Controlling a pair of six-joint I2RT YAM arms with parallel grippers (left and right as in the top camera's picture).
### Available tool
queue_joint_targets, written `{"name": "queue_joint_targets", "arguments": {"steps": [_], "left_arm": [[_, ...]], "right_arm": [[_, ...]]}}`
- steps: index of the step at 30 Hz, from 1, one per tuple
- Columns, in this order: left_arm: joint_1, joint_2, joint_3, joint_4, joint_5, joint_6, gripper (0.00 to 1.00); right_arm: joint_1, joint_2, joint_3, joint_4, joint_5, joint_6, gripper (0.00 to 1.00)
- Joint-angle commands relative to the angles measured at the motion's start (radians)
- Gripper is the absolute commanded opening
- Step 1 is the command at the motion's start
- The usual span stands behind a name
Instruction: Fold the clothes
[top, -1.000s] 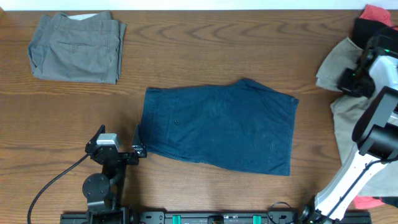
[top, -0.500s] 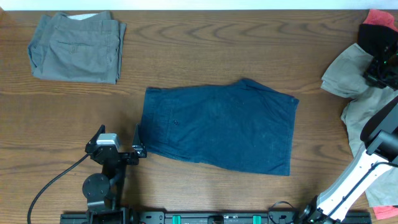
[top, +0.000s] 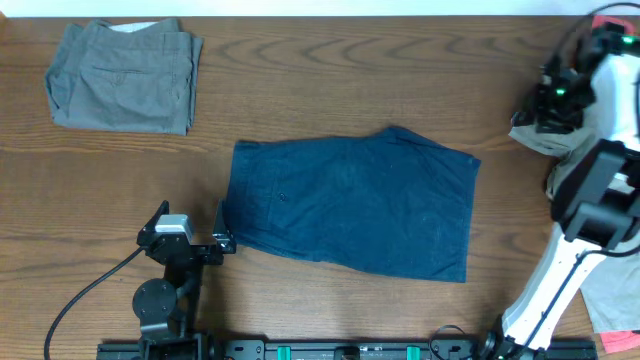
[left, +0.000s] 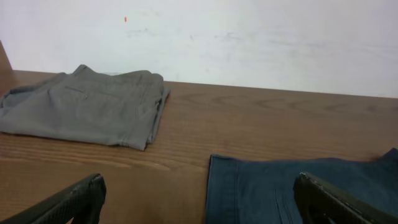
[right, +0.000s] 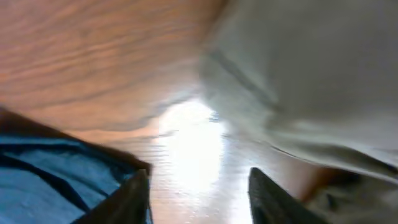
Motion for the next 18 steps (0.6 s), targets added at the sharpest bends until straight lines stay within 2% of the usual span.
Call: {"name": "queue_joint_targets", "arguments": {"steps": [1, 2, 4, 6, 11, 18], "left_arm": [[-0.002, -0.006, -0.018, -0.031, 0.013, 0.013, 0.98], [-0.002, -0.006, -0.018, -0.031, 0.013, 0.013, 0.98], [-0.002, -0.006, -0.018, -0.031, 0.013, 0.013, 0.98], [-0.002, -0.006, -0.018, -0.031, 0.013, 0.013, 0.98], [-0.002, -0.006, -0.018, -0.031, 0.013, 0.013, 0.98], [-0.002, -0.006, -0.018, -0.031, 0.013, 0.013, 0.98]], "right_arm": [[0.051, 0.007, -0.04, 0.005, 0.061, -0.033, 0.52], [0.066, 0.007, -0.056, 0.016, 0.098, -0.01, 0.49], [0.089, 0.007, -0.095, 0.048, 0.187, 0.059, 0.34], [0.099, 0.007, -0.134, 0.082, 0.224, 0.087, 0.27], [0.091, 0.013, -0.216, 0.168, 0.249, 0.132, 0.27], [0.051, 0.033, -0.272, 0.29, 0.225, 0.158, 0.2]]}}
